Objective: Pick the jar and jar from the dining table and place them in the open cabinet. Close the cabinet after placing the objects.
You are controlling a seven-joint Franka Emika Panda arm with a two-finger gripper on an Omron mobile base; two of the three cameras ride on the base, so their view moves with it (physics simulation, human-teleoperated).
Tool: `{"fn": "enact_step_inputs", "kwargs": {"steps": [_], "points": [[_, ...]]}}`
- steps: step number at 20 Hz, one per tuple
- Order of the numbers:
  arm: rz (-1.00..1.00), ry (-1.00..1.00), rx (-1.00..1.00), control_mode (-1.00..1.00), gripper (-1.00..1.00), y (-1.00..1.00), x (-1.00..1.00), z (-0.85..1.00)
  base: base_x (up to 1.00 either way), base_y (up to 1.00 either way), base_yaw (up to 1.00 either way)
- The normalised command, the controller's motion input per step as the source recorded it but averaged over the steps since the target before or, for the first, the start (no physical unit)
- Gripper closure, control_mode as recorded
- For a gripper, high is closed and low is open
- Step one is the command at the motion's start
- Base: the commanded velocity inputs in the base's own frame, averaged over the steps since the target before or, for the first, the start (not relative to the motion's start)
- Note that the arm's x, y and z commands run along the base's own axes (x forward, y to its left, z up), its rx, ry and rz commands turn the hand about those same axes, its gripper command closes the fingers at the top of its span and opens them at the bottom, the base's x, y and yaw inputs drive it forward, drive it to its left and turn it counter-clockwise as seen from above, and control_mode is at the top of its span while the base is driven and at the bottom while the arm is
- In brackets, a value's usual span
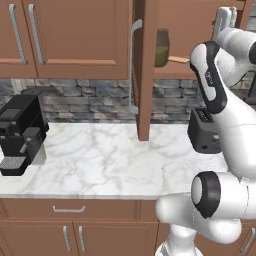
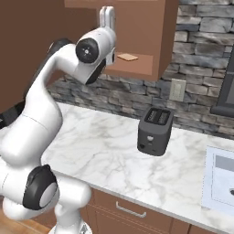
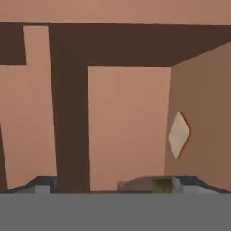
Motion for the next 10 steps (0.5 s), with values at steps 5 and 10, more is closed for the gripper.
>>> {"fn": "enact_step_inputs", "kwargs": {"steps": [5, 10], "points": [[0.0, 0.52, -0.11, -1.0, -1.0, 0.0, -0.98, 0.13, 0.0, 0.0, 0.0], [0.0, 0.37, -0.15, -1.0, -1.0, 0.0, -0.97, -0.05, 0.0, 0.0, 0.0]]}}
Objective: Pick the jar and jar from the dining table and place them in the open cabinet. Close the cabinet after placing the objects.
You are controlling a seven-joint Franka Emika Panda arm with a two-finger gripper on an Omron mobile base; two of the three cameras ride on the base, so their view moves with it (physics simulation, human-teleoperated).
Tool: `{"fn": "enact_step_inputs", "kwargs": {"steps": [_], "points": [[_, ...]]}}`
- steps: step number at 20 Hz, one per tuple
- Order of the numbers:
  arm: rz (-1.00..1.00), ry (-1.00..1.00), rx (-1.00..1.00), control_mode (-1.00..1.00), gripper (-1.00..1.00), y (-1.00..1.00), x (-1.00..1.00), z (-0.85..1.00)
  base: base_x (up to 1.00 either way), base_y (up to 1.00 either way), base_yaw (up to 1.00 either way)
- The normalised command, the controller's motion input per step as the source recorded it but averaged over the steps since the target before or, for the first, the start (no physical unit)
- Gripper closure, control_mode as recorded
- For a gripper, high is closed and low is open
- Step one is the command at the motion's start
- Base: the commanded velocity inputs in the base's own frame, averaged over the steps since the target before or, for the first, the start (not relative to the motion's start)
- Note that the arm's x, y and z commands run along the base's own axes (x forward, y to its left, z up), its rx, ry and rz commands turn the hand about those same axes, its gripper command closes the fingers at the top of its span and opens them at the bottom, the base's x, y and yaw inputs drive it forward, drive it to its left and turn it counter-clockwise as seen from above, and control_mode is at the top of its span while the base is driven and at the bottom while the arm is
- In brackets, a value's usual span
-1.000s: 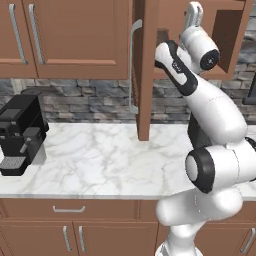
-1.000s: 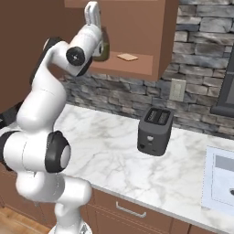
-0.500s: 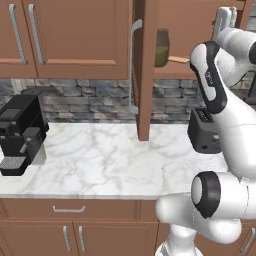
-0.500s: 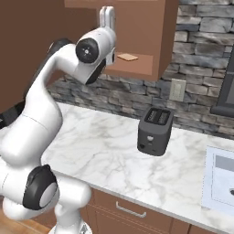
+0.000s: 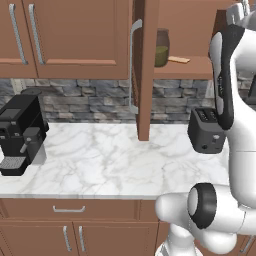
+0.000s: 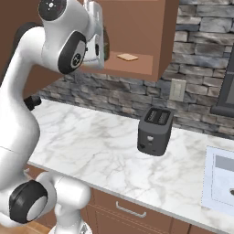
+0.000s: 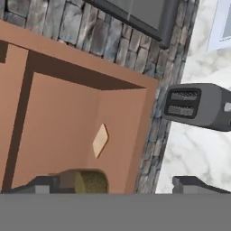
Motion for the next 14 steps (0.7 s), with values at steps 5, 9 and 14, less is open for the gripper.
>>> {"fn": "enact_step_inputs", "kwargs": {"steps": [5, 9, 14], "points": [[0.01, 0.11, -0.08, -1.0, -1.0, 0.02, -0.88, -0.48, 0.0, 0.0, 0.0], [0.06, 0.02, -0.04, -1.0, -1.0, 0.08, -0.7, -0.67, 0.0, 0.0, 0.0], [0.06, 0.0, -0.03, -1.0, -1.0, 0.23, -0.52, -0.67, 0.0, 0.0, 0.0]]}}
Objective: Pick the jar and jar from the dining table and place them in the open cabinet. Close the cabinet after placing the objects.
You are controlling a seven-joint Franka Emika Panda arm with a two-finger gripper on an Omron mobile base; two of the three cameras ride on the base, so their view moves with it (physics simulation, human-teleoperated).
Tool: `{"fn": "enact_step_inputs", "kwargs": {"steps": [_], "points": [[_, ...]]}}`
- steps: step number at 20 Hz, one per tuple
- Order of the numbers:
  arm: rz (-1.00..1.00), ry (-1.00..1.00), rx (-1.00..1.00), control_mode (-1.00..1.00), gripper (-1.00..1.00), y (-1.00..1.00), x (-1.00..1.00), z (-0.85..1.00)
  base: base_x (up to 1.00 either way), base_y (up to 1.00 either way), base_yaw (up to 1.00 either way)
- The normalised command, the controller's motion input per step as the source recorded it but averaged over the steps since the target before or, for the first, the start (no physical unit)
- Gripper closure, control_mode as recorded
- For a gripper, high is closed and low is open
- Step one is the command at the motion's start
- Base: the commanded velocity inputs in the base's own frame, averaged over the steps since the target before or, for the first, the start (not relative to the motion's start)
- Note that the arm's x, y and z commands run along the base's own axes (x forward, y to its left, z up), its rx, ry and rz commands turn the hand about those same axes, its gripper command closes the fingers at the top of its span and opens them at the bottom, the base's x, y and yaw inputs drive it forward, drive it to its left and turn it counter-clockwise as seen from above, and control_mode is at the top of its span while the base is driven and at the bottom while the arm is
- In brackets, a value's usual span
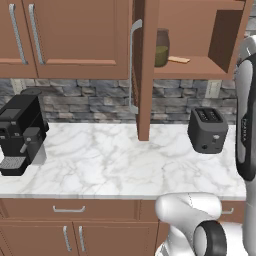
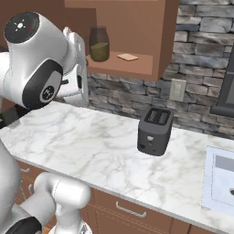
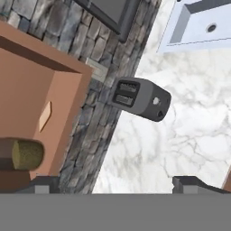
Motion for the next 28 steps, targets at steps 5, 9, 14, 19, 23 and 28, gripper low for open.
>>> {"fn": "enact_step_inputs", "kwargs": {"steps": [5, 9, 14, 19, 23, 28], "points": [[0.04, 0.0, 0.0, -1.0, -1.0, 0.32, -0.17, -0.4, 0.0, 0.0, 0.0], [0.03, 0.02, 0.0, -1.0, -1.0, 0.11, -0.06, -0.28, 0.0, 0.0, 0.0], [0.04, 0.14, -0.05, -1.0, -1.0, 0.07, 0.0, -0.44, 0.0, 0.0, 0.0], [0.04, 0.09, -0.04, -1.0, -1.0, 0.0, 0.0, -0.51, 0.0, 0.0, 0.0], [0.03, 0.04, -0.02, -1.0, -1.0, 0.0, 0.0, -0.51, 0.0, 0.0, 0.0], [0.01, 0.0, 0.0, -1.0, -1.0, 0.0, 0.0, -0.37, 0.0, 0.0, 0.0]]}}
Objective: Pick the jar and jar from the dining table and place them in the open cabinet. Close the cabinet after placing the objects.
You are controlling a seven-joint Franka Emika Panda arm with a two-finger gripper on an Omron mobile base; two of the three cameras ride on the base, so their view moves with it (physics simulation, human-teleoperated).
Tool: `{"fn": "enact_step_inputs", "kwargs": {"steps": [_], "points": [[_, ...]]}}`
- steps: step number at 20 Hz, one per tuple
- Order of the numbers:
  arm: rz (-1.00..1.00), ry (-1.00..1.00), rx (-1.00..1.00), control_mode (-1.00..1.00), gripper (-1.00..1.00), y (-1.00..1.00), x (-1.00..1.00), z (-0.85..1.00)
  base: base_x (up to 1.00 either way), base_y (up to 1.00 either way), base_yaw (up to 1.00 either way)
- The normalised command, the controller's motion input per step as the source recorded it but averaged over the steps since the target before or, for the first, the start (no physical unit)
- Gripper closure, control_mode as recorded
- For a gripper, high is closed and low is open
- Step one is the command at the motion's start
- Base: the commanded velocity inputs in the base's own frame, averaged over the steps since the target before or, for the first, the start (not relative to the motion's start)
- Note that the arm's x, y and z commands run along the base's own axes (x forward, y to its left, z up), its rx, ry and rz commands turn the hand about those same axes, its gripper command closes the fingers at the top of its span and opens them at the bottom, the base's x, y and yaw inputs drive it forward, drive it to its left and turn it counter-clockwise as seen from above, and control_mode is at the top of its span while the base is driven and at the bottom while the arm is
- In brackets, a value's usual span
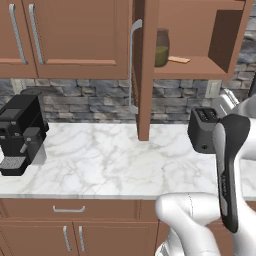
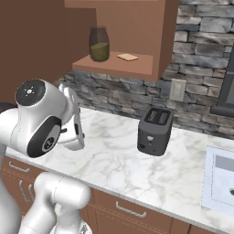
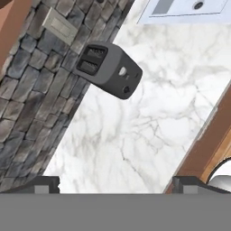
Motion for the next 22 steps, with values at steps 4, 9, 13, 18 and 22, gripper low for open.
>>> {"fn": "enact_step_inputs", "kwargs": {"steps": [4, 9, 13, 18, 22], "points": [[0.0, 0.0, 0.0, -1.0, -1.0, 0.0, -0.01, -0.12, 0.0, 0.0, 0.0], [0.0, 0.0, 0.0, -1.0, -1.0, 0.0, 0.0, -0.02, 0.0, 0.0, 0.0], [0.0, 0.0, 0.0, -1.0, -1.0, 0.0, 0.0, -0.05, 0.0, 0.0, 0.0], [0.0, 0.0, 0.0, 1.0, -1.0, 0.0, 0.0, 0.0, -0.11, 0.0, 0.0], [0.0, 0.0, 0.0, 1.0, -1.0, 0.0, 0.0, 0.0, -0.39, 0.0, 0.0]]}}
